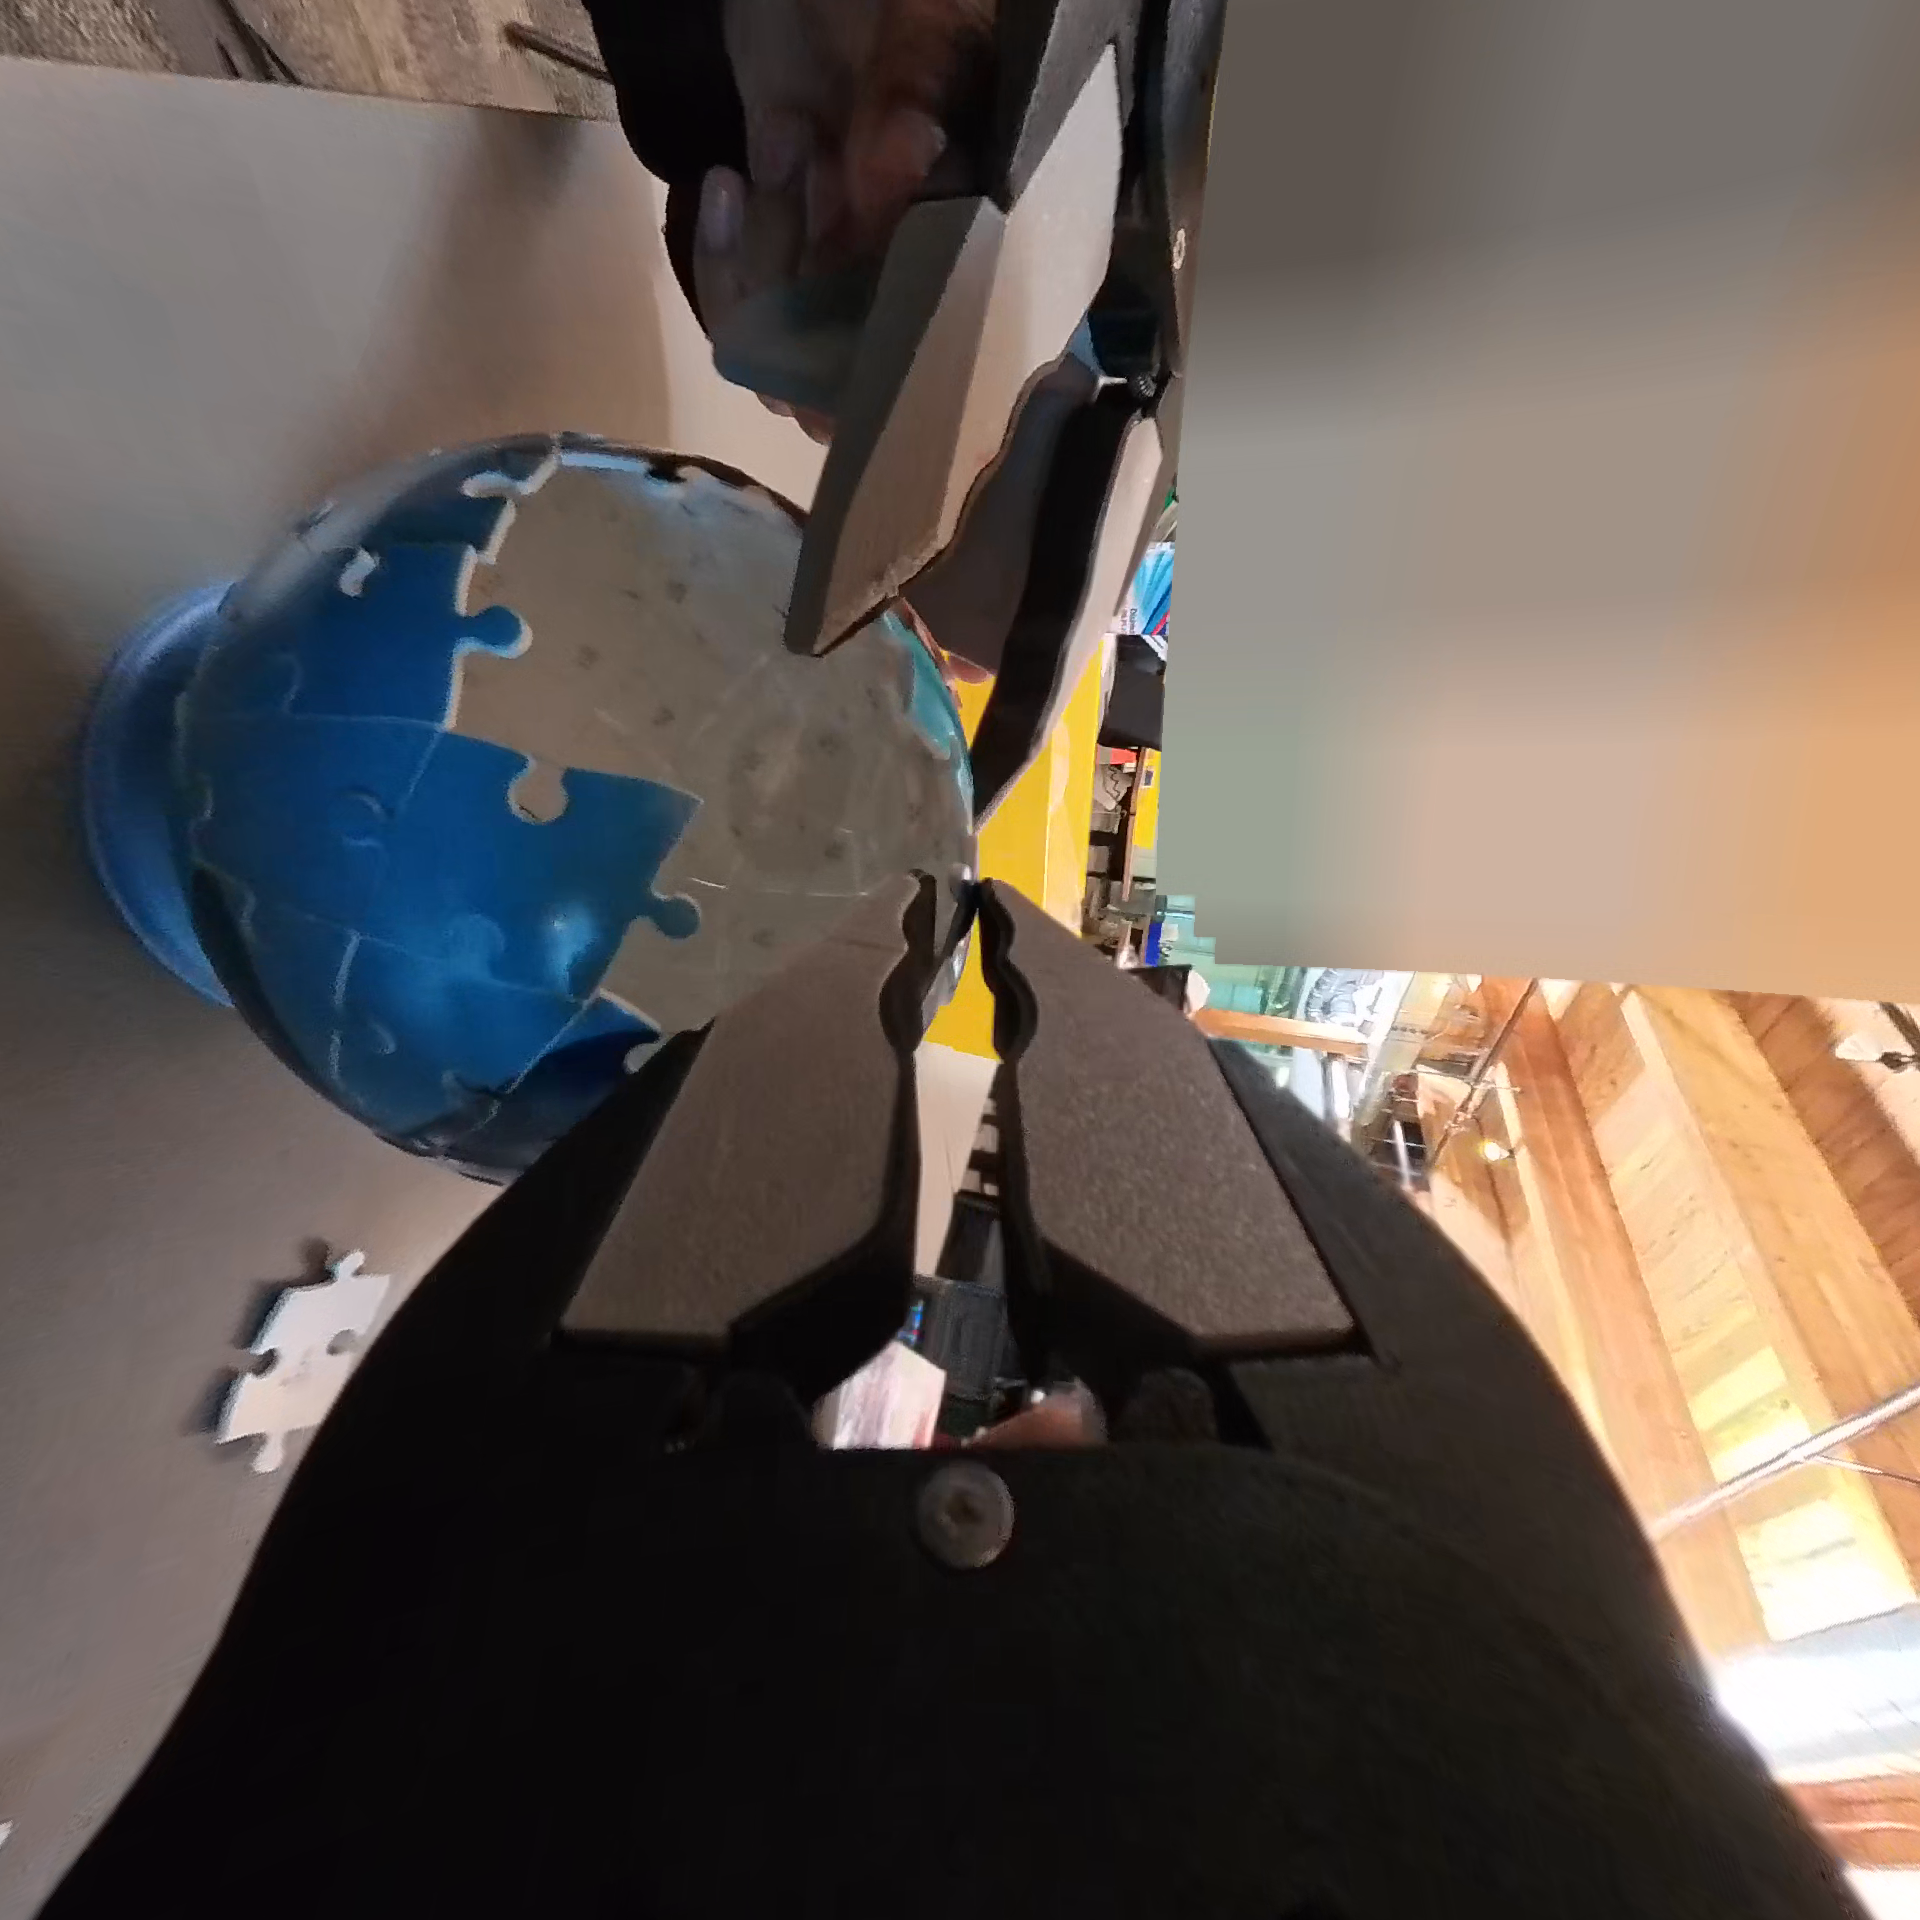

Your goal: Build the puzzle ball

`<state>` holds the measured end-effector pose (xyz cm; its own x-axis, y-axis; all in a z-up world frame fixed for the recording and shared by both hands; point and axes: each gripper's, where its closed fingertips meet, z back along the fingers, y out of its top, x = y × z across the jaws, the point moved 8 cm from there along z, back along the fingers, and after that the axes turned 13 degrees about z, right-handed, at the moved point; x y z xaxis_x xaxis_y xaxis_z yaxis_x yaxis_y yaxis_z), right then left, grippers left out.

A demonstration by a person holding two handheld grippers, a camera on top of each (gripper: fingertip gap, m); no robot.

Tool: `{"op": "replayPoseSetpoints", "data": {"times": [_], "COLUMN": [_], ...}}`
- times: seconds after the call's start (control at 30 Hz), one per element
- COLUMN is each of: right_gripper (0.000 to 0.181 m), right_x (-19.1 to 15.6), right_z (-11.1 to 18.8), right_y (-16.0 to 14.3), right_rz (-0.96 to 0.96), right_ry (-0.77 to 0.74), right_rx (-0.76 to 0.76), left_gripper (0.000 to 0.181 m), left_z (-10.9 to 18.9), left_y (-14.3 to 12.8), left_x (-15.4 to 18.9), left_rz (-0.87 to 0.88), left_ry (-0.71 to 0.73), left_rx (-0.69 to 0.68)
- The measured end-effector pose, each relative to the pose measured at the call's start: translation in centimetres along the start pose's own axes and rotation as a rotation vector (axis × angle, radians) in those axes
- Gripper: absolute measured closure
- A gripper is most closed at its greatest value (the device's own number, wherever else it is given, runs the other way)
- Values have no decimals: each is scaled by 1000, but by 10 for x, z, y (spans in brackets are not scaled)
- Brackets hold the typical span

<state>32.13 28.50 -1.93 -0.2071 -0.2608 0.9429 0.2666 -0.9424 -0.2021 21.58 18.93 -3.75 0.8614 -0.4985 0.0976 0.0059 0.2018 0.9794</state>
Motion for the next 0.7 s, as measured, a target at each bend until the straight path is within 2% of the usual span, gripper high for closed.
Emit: {"op": "replayPoseSetpoints", "data": {"times": [0.4,0.7], "right_gripper": [174,178], "right_x": [0,-6], "right_z": [-6,-5], "right_y": [2,5], "right_rz": [123,235], "right_ry": [10,-91], "right_rx": [-125,-172], "left_gripper": [121,123], "left_z": [-3,-3], "left_y": [3,4], "left_x": [3,6], "left_rz": [-14,-17], "left_ry": [17,9], "left_rx": [3,17]}}
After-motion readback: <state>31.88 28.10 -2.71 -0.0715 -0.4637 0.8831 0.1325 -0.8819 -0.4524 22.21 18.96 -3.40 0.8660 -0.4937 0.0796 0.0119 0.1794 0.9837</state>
